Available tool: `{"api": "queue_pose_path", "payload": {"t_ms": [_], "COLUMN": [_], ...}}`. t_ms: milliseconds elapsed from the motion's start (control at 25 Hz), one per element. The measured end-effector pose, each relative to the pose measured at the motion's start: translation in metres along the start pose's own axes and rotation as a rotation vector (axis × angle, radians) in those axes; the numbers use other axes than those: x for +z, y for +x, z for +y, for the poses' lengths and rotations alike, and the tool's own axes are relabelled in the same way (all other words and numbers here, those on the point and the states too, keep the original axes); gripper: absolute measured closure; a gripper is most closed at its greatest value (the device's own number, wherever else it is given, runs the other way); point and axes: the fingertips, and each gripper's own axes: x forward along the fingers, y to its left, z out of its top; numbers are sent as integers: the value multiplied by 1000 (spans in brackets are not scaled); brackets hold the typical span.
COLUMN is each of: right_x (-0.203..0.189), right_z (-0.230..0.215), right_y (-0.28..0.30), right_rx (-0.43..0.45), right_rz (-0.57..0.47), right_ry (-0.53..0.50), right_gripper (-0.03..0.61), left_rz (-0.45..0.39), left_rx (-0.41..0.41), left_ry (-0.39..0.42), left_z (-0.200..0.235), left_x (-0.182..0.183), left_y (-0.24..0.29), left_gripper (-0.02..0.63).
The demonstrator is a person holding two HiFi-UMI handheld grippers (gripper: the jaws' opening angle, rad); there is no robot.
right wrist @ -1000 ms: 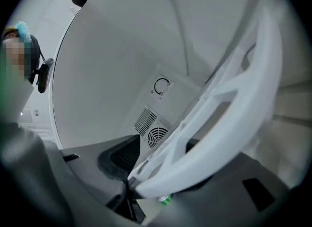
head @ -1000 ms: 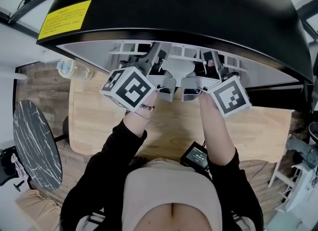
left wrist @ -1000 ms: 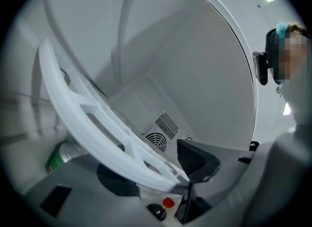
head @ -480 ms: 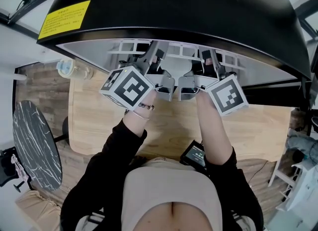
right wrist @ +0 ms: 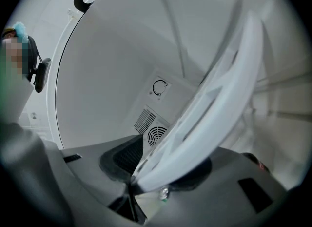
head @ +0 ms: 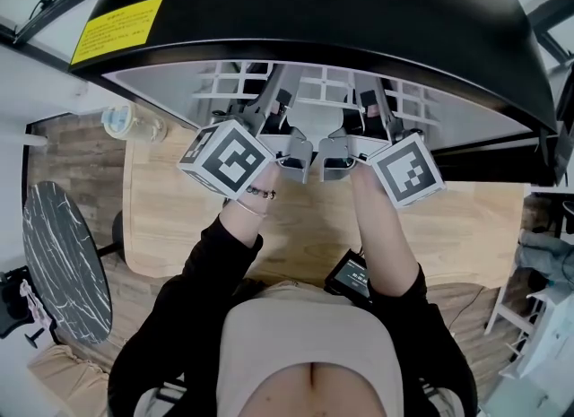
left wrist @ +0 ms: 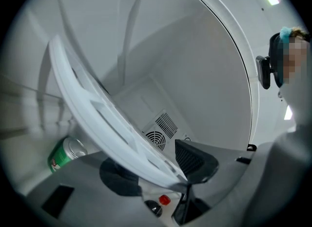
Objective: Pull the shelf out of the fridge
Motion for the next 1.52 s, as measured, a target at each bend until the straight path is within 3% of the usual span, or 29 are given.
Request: {"api": "queue_pose_path", "payload": {"t_ms": [1520], "right_x": [-5], "right_z": [8], "right_y": [-24], "right_rx": [-9], "right_rz": [5], "right_ry": [15], "right_gripper": [411], "left_rz": [11], "left_rx": [7], "left_ry": [-30], "left_z": [-10], "left_x": [-7], "left_y": [-25], "left_gripper": [419]}}
